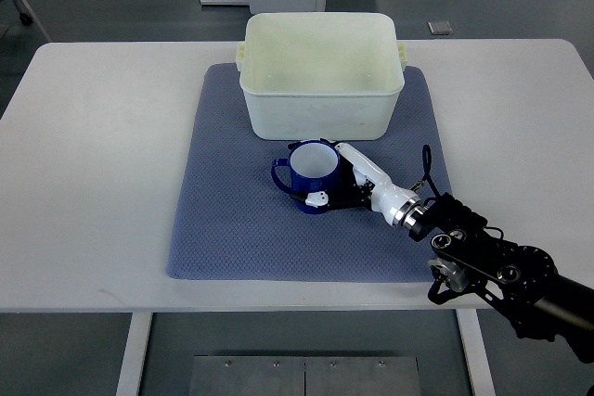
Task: Place cup in box with right hand
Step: 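Lower the right hand around the dark blue mug and close the fingers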
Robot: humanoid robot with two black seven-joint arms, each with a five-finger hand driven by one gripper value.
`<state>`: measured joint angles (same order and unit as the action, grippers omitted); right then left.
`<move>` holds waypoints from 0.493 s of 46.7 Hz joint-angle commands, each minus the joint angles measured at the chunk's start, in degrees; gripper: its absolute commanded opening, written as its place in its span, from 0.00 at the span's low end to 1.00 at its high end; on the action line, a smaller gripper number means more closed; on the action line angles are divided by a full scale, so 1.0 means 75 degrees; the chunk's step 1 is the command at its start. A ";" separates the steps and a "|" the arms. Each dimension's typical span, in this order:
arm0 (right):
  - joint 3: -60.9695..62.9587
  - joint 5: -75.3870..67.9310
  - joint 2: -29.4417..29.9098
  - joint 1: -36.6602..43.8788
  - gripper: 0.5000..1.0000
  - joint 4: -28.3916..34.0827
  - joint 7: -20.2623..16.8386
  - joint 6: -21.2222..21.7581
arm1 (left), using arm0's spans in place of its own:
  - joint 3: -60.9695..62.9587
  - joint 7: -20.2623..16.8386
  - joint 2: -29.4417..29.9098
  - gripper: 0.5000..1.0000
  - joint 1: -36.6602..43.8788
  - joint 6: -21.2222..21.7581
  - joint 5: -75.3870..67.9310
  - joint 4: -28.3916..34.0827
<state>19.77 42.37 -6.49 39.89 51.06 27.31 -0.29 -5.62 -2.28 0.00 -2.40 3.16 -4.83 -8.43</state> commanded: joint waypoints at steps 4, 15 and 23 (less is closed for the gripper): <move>0.0048 -0.0048 0.0010 0.0013 0.00 0.0047 0.0039 -0.0230 | 0.0011 0.0000 0.0000 1.00 0.0003 0.0000 -0.0001 0.0000; 0.0130 -0.0130 -0.0294 0.0130 0.00 0.0304 0.0051 -0.0325 | 0.0011 0.0000 0.0000 1.00 -0.0008 0.0000 -0.0001 0.0000; 0.0282 -0.0130 -0.0857 0.0189 0.00 0.0972 0.0062 -0.0394 | 0.0011 0.0000 0.0000 1.00 -0.0009 0.0000 -0.0001 0.0000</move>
<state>21.80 41.39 -11.56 41.06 56.80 27.77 -2.91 -5.67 -2.30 0.00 -2.42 3.16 -4.84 -8.44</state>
